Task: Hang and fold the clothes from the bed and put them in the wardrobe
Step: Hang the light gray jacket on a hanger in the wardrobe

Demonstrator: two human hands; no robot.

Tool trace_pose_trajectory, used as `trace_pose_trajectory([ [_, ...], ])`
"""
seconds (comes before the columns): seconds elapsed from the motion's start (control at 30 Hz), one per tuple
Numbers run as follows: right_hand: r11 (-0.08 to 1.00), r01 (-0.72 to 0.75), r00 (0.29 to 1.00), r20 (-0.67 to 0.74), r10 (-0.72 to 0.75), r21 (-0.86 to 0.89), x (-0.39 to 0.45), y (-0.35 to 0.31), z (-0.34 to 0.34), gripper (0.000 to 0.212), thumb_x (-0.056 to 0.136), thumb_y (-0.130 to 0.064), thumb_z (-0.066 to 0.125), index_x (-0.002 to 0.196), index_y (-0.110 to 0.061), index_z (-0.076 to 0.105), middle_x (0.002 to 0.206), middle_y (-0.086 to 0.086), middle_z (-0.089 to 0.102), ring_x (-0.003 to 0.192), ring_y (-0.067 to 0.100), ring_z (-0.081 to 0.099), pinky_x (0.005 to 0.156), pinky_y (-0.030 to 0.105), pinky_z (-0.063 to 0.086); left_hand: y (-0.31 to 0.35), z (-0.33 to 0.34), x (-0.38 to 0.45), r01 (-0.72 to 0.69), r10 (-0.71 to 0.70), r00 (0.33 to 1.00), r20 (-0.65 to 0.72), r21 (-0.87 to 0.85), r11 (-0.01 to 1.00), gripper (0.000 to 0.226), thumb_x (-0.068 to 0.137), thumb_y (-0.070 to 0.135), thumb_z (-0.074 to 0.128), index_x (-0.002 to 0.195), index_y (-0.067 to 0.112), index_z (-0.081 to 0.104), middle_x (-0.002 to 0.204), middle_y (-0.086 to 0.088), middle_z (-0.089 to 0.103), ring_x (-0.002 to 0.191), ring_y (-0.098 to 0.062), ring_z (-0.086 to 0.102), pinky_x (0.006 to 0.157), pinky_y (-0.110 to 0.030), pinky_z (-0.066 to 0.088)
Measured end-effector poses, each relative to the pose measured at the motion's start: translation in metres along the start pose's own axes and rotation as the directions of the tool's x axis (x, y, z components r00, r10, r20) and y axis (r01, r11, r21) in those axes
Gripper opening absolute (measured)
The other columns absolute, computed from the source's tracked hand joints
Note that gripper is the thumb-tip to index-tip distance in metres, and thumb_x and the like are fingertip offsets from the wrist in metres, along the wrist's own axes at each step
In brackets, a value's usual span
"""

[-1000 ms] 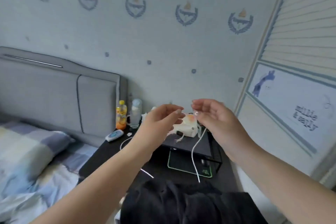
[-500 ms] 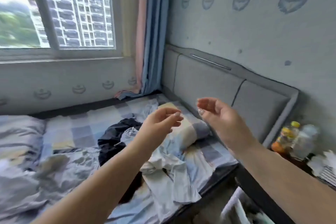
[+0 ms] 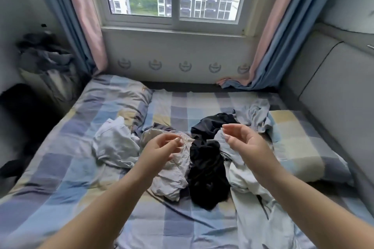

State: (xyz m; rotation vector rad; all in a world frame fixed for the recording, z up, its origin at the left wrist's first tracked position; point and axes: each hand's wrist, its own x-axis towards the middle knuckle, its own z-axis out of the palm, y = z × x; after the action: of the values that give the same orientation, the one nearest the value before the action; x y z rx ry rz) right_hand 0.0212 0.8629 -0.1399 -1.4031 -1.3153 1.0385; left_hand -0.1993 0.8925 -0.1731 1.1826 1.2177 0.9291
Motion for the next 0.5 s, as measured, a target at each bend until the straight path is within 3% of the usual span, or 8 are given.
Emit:
trace_pose_trajectory([
  [0.13,0.999,-0.049,0.996,0.069,0.049,0.000,0.065,0.030,0.018,0.021,0.090,-0.011,0.061,0.104,-0.027,0.062,0.111,-0.008,0.065,0.104,0.003,0.061,0.085,0.018,0.047,-0.030,-0.023,0.045,0.108,-0.106,0.989,-0.105,0.009,0.994,0.014,0.095,0.017,0.056,0.105,0.014,0.065,0.092,0.000,0.071,0.089,-0.015,0.065,0.081,-0.030,0.049],
  [0.33,0.991,-0.126,0.986,0.108,0.130,-0.040,0.162,0.091,0.044,0.018,0.090,-0.010,0.061,0.102,-0.024,0.062,0.102,-0.009,0.066,0.096,0.002,0.062,0.076,0.011,0.049,-0.076,-0.046,0.119,0.266,-0.257,0.943,-0.211,0.019,0.964,0.014,0.096,0.018,0.054,0.104,0.017,0.065,0.097,-0.001,0.071,0.092,-0.014,0.066,0.075,-0.025,0.047],
  [0.5,0.974,-0.206,0.974,0.075,0.214,-0.098,0.216,0.144,0.067,0.019,0.090,-0.011,0.062,0.099,-0.028,0.062,0.103,-0.008,0.066,0.100,0.005,0.062,0.089,0.023,0.048,-0.114,-0.065,0.179,0.338,-0.330,0.919,-0.215,0.000,0.941,0.014,0.096,0.018,0.052,0.101,0.018,0.065,0.096,0.000,0.072,0.092,-0.014,0.065,0.082,-0.031,0.047],
])
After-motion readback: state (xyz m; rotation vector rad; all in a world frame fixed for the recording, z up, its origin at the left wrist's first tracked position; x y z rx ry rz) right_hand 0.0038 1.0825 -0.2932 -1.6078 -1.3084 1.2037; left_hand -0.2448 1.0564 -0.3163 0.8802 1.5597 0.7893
